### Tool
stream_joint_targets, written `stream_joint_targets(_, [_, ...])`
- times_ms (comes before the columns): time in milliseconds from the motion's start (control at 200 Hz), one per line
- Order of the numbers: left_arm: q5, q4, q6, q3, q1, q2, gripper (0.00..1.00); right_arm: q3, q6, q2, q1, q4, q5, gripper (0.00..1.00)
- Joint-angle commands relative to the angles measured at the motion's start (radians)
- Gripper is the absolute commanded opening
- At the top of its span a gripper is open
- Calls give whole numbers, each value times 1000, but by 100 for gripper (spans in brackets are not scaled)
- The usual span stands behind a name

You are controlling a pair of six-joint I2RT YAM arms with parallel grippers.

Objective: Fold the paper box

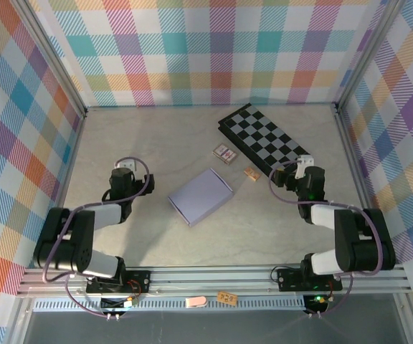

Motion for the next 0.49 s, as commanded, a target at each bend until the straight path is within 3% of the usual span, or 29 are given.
stream_joint_targets(0, [36, 310, 37, -23, 13, 97, 100, -7, 2, 56, -7, 182, -58, 99])
stream_joint_targets(85, [3, 272, 19, -16, 14, 84, 100, -15, 4, 80, -8, 221, -38, 99])
stream_joint_targets(180, [-1, 240, 12, 0, 15, 86, 100, 31, 41, 85, -8, 133, 49, 99])
stream_joint_targets(490, [0, 239, 13, -1, 17, 83, 100, 32, 42, 86, -8, 138, 50, 99])
